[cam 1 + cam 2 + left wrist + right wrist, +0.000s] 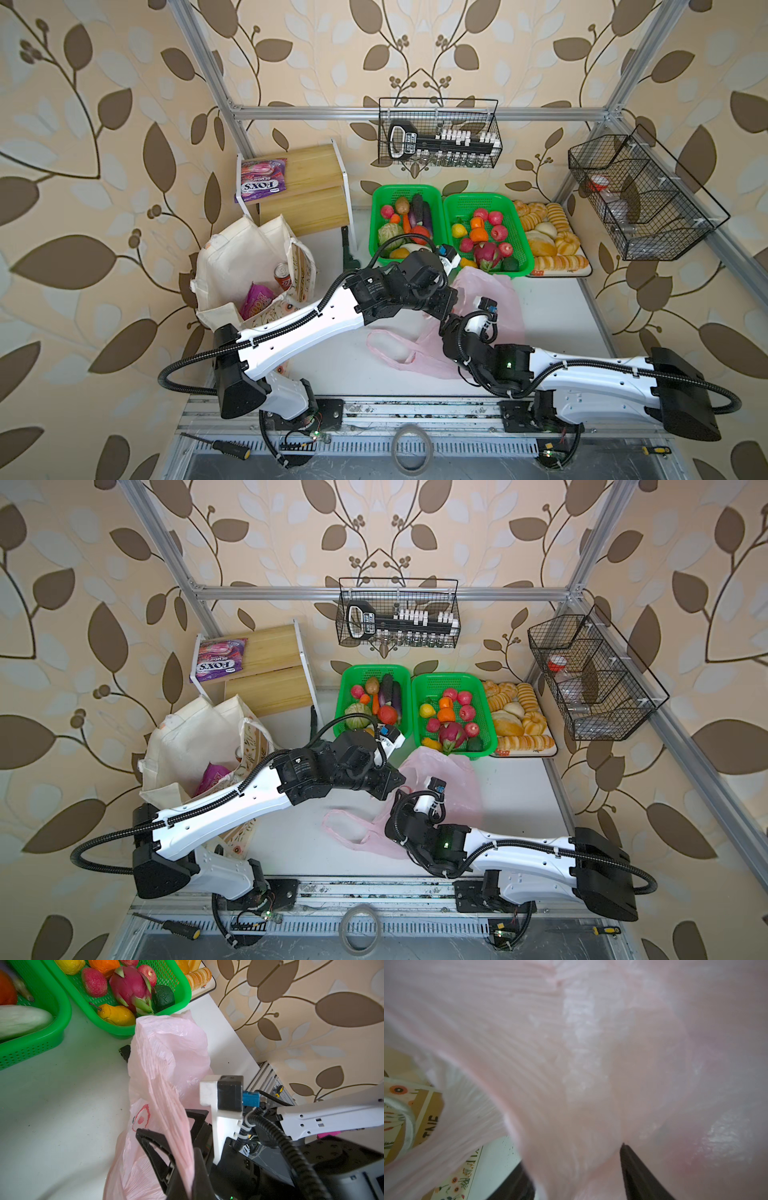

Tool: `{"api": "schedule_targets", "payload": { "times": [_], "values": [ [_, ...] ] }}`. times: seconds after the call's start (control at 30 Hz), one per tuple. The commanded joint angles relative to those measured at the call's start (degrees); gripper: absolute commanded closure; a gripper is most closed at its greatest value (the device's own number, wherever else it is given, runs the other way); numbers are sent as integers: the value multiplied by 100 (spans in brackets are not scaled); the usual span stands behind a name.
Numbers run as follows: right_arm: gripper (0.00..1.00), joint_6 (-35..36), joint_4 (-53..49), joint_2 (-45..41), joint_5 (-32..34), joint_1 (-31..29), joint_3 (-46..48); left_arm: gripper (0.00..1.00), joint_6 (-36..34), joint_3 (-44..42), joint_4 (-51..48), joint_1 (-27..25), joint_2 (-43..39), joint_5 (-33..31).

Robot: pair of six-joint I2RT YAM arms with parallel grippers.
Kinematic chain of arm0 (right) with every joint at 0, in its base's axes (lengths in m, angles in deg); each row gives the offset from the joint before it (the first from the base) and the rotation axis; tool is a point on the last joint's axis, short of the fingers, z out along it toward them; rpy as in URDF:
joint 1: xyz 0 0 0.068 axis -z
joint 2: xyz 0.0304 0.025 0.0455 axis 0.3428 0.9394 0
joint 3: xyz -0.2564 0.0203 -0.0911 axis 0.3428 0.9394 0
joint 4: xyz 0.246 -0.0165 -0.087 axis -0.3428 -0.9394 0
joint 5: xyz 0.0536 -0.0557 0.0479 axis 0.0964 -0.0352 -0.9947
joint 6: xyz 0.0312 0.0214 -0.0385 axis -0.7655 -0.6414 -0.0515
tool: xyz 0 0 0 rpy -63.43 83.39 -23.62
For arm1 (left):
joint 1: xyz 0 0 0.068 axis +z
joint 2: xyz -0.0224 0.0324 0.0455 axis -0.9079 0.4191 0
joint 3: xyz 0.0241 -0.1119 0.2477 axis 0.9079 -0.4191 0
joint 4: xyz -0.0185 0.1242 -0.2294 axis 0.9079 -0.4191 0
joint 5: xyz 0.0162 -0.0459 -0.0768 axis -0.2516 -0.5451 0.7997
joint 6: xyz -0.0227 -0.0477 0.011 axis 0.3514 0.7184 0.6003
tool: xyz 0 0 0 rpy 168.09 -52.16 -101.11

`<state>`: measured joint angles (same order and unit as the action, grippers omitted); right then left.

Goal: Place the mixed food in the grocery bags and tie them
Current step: 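Pull the pink bag open, drawing the right gripper toward the robot, then release the bag with the left gripper and reach to the basket while right holds it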

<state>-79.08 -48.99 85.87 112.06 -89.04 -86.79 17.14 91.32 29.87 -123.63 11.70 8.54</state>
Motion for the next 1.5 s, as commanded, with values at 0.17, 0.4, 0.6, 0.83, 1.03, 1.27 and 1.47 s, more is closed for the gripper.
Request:
{"api": "schedule_targets", "payload": {
  "times": [0.17, 0.4, 0.6, 0.83, 1.03, 1.27, 1.47],
  "values": [
    [97, -149, -364, -232, -88, -21, -44, 100, -255, 249, 38, 272, -318, -74],
    [100, 1786, -1420, -1682, -1295, -6, -176, 100, -930, 344, -89, 1077, -119, 475],
    [100, 2551, -2807, -2996, -3309, 739, -515, 97, -2328, 907, -315, 1165, 482, 537],
    [100, 3354, -3849, -3166, -5899, 2685, -1194, 79, -2258, 1644, -327, 1165, 1242, 242],
    [100, 3824, -4011, -2810, -7609, 4625, -1062, 34, -2280, 2321, -790, 1165, 1580, 487],
    [100, 4306, -3605, -2221, -8797, 6260, -922, 16, -2161, 1845, -236, 1165, 850, 637],
    [100, 4535, -3382, -1871, -9080, 6495, -902, 4, -2137, 1239, 345, 1196, 145, 199]
  ]
}}
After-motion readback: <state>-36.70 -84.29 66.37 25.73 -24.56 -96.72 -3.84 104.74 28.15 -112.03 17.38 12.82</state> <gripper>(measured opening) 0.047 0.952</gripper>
